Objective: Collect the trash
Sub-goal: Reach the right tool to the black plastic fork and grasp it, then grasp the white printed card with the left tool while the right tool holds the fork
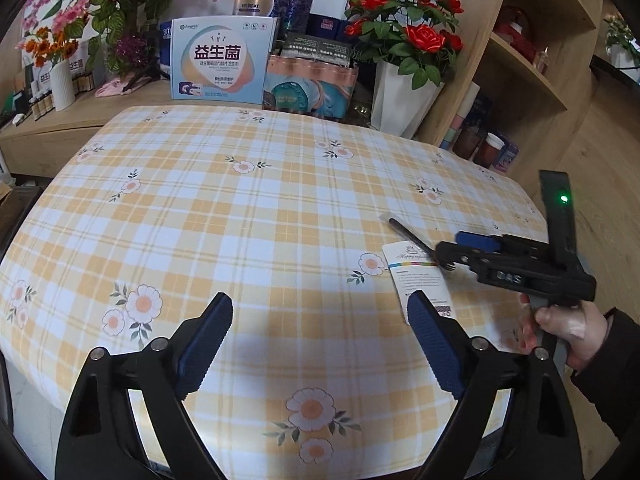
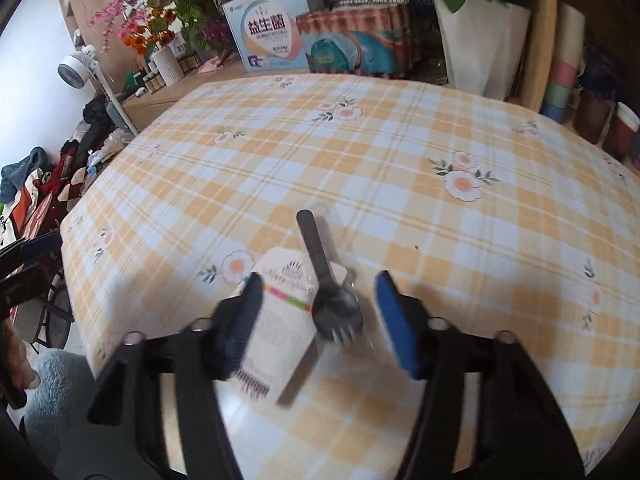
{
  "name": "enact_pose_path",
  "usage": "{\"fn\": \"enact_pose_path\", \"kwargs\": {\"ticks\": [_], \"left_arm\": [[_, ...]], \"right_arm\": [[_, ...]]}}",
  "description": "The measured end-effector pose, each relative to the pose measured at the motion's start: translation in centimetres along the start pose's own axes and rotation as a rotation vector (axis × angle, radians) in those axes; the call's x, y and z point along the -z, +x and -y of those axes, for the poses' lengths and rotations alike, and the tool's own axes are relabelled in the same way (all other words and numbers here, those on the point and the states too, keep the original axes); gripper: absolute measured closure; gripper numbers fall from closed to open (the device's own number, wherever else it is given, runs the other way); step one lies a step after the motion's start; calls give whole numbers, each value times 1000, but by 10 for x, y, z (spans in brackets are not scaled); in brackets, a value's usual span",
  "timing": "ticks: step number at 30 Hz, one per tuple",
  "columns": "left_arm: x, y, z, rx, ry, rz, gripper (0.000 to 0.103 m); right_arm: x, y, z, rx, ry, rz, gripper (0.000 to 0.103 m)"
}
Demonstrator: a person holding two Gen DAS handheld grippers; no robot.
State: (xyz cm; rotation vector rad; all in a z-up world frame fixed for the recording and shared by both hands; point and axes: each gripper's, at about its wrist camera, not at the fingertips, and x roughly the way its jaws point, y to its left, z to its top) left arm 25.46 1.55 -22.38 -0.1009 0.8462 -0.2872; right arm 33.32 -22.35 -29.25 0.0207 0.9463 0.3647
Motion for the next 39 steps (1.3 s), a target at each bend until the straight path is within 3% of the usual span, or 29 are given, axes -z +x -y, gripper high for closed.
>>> {"fn": "enact_pose_path", "kwargs": {"ticks": [8,12,14,22,27,35,39], "left_arm": [[-1,19,-4,13,-9,-6,19],[-1,24,1,34,-4,-17,19],[-2,28,7,45,16,-25,19],[-6,52,49,130,58,-78,19],[-3,81,81,134,84,-135,15],[-1,139,118,-2,133,-199,12],[-4,154,121,-33,137,-205,12]], "right_arm": [[-9,38,4,2,21,-51,49],[-13,39,3,-8,29,-55,81],[-14,34,3,-20,44,-47,86],[-11,-8,13,-28,96,49,88],[8,-40,35,-33,149,105,88],[49,-70,67,-24,252,146,88],[61,-77,74,-22,283,151,88]]}}
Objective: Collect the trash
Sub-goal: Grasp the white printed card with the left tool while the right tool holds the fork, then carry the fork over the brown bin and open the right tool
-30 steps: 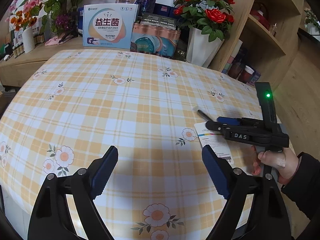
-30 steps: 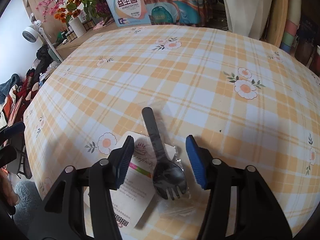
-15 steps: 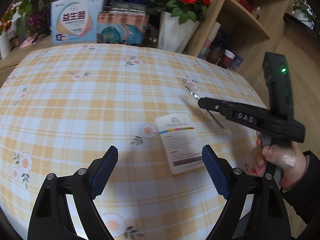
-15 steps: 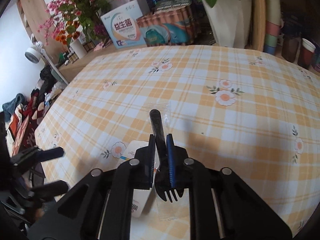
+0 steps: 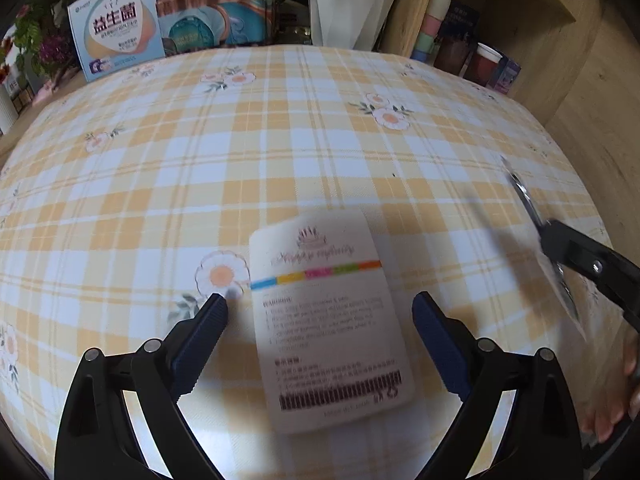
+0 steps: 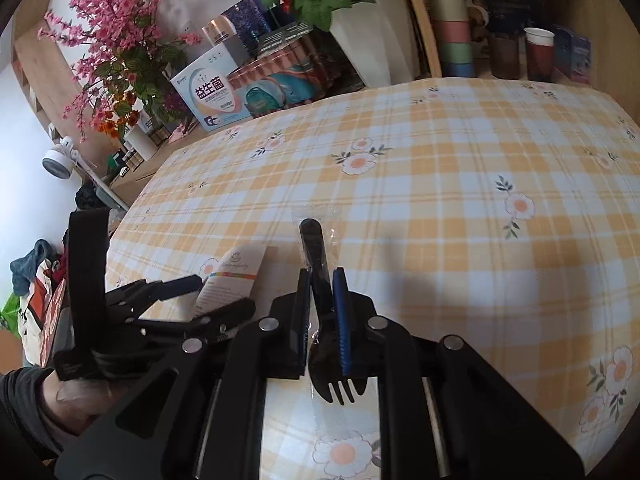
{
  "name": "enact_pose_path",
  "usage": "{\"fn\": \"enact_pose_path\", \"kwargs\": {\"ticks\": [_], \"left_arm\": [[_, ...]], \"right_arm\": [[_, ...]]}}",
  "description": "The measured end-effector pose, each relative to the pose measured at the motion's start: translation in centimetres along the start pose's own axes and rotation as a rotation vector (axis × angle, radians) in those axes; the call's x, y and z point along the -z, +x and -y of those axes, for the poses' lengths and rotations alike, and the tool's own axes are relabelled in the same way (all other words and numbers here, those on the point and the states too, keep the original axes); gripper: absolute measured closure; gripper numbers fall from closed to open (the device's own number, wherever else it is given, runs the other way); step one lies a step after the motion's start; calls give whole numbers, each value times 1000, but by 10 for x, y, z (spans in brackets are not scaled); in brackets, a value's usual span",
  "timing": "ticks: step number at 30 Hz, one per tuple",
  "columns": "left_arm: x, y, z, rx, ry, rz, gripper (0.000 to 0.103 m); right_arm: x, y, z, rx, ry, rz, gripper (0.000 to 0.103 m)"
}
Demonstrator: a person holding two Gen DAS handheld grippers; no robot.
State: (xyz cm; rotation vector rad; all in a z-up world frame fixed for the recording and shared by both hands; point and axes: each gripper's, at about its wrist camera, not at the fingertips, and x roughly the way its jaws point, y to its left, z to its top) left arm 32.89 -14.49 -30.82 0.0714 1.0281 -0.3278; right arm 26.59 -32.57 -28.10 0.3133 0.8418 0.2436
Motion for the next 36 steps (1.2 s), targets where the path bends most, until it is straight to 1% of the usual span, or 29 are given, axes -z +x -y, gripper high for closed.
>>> {"fn": "enact_pose_path", "kwargs": {"ticks": [2,3,5,9,13,21,26,30,33,36], "left_arm": [[-3,2,0,-23,4,2,12],[-3,3,-1,-32,5,2,14],[-4,1,-1,-53,19,4,31],[-4,-5,-10,4,4,-13,39],[-2,-22,-25,9,-24,9,40],[6,-73,-30,20,9,85,40],[16,-112,-28,44,26,135,40],[26,-136,-29,58,23,158,40],[34,-153,-32,53,26,180,40],[43,-170,-37,58,8,194,40]], "right_arm": [[2,-1,2,7,5,-7,88],[3,-2,2,10,11,-12,88],[5,-6,1,11,17,-17,88],[8,-19,-6,25,-2,-1,88],[11,-30,-9,26,16,15,88],[18,-50,-24,26,19,38,88],[26,-62,-34,22,21,52,88],[33,-72,-44,20,16,57,88],[39,-78,-51,17,9,59,88],[47,-83,-59,14,0,55,88]]}}
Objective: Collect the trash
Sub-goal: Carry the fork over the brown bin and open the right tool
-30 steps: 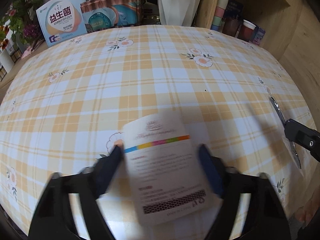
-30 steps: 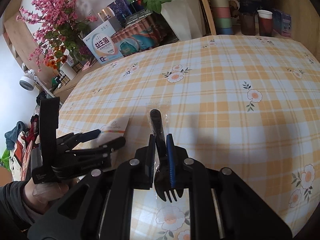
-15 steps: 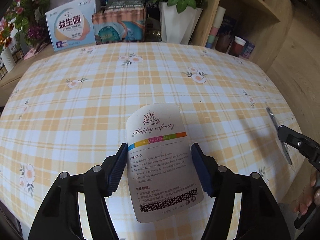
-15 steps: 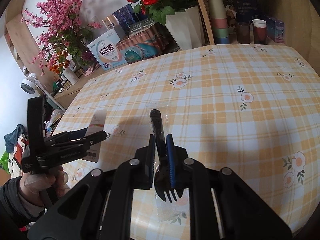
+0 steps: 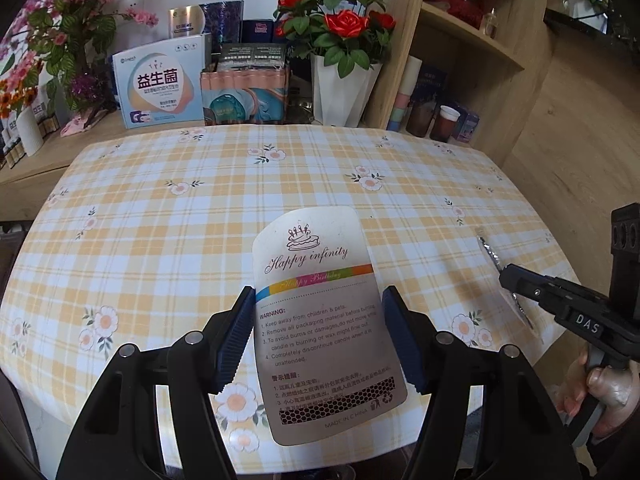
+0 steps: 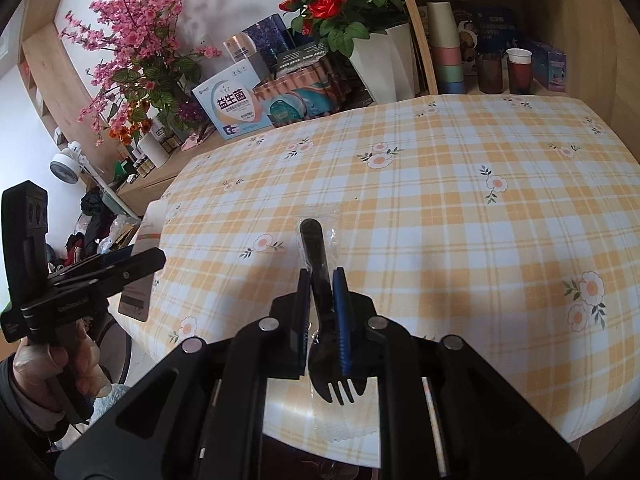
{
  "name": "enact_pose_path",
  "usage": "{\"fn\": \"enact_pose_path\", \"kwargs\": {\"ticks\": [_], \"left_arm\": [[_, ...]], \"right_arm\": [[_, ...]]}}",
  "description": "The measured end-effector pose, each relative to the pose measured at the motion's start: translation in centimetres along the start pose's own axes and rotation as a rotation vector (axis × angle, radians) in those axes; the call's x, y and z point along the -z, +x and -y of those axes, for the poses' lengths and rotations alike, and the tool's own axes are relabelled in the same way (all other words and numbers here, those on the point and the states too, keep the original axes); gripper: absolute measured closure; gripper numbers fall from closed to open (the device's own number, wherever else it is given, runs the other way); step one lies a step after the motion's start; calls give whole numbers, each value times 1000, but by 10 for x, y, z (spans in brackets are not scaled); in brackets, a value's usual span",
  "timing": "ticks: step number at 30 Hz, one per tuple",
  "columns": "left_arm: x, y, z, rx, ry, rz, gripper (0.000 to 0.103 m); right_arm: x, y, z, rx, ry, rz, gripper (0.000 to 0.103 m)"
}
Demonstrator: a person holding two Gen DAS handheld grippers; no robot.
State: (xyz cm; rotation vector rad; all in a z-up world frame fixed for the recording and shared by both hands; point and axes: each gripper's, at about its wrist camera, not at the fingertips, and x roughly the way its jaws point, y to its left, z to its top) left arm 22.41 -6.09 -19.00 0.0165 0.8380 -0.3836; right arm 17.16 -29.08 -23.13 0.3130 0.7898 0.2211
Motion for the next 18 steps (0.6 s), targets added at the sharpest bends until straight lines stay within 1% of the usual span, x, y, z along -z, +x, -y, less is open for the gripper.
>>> {"fn": "enact_pose_path", "kwargs": {"ticks": [6,12,18], "left_arm": [[16,-29,-6,-3,-22,26,40],[39,-60,-11,-4,-45,51,40],[63,-87,-16,1,-79,63,40]], "right_arm": [[16,-15,-16,-7,-28,-3,88],[37,-31,-27,-10,-48,-7,88],[60,-42,-34,-16,-58,-29,88]]}}
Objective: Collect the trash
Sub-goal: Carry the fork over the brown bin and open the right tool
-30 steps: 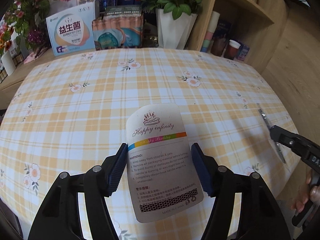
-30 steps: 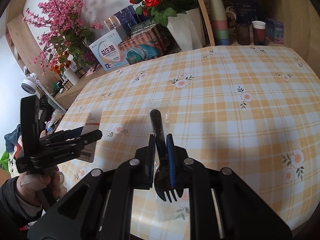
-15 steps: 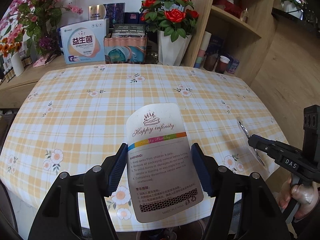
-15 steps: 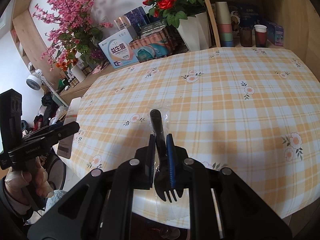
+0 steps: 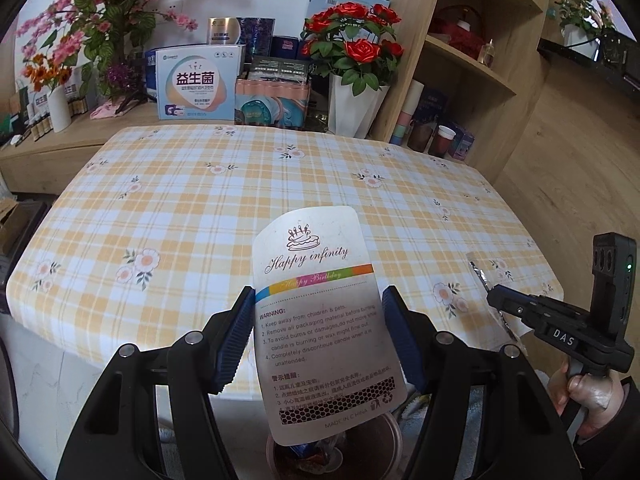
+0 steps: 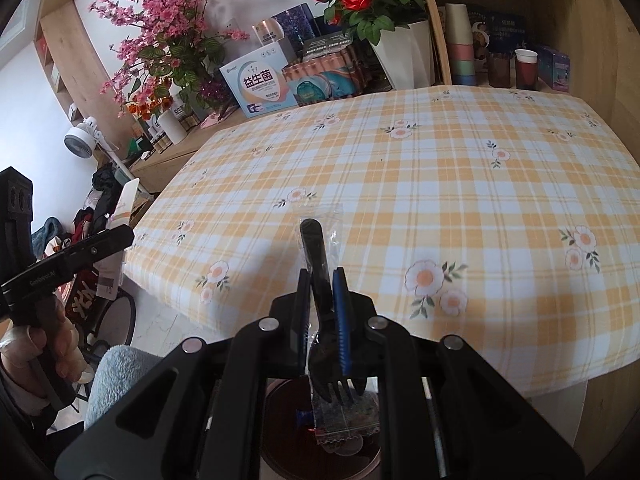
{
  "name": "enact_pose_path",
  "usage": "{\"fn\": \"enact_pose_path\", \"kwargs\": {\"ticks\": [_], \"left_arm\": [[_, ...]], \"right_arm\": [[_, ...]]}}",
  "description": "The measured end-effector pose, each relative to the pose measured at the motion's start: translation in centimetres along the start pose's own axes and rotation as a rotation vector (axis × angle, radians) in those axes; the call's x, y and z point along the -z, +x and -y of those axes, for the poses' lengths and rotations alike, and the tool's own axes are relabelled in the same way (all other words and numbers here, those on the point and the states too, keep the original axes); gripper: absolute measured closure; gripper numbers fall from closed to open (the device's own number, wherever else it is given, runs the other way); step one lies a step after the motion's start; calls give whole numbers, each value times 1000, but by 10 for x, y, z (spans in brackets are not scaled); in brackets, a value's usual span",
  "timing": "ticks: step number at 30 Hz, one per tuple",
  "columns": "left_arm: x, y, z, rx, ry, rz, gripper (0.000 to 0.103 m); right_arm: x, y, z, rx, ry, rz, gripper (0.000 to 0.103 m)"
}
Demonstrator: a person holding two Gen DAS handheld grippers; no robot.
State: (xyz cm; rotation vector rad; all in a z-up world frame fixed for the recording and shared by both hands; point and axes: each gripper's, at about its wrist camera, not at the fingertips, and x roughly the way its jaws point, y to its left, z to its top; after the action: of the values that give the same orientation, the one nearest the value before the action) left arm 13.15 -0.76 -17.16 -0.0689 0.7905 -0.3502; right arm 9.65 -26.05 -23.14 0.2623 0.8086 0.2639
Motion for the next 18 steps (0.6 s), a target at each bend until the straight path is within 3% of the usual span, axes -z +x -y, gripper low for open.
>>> {"fn": "enact_pose_path", "kwargs": {"ticks": [10,18], "left_arm": [[28,-43,-6,-17,-30,24,40],[39,-61,-11,-30,-44,43,40]], "right_arm": [[32,-26,-14,-8,-28,-27,88],[67,-20,-28,-24,-72,-115,88]]}}
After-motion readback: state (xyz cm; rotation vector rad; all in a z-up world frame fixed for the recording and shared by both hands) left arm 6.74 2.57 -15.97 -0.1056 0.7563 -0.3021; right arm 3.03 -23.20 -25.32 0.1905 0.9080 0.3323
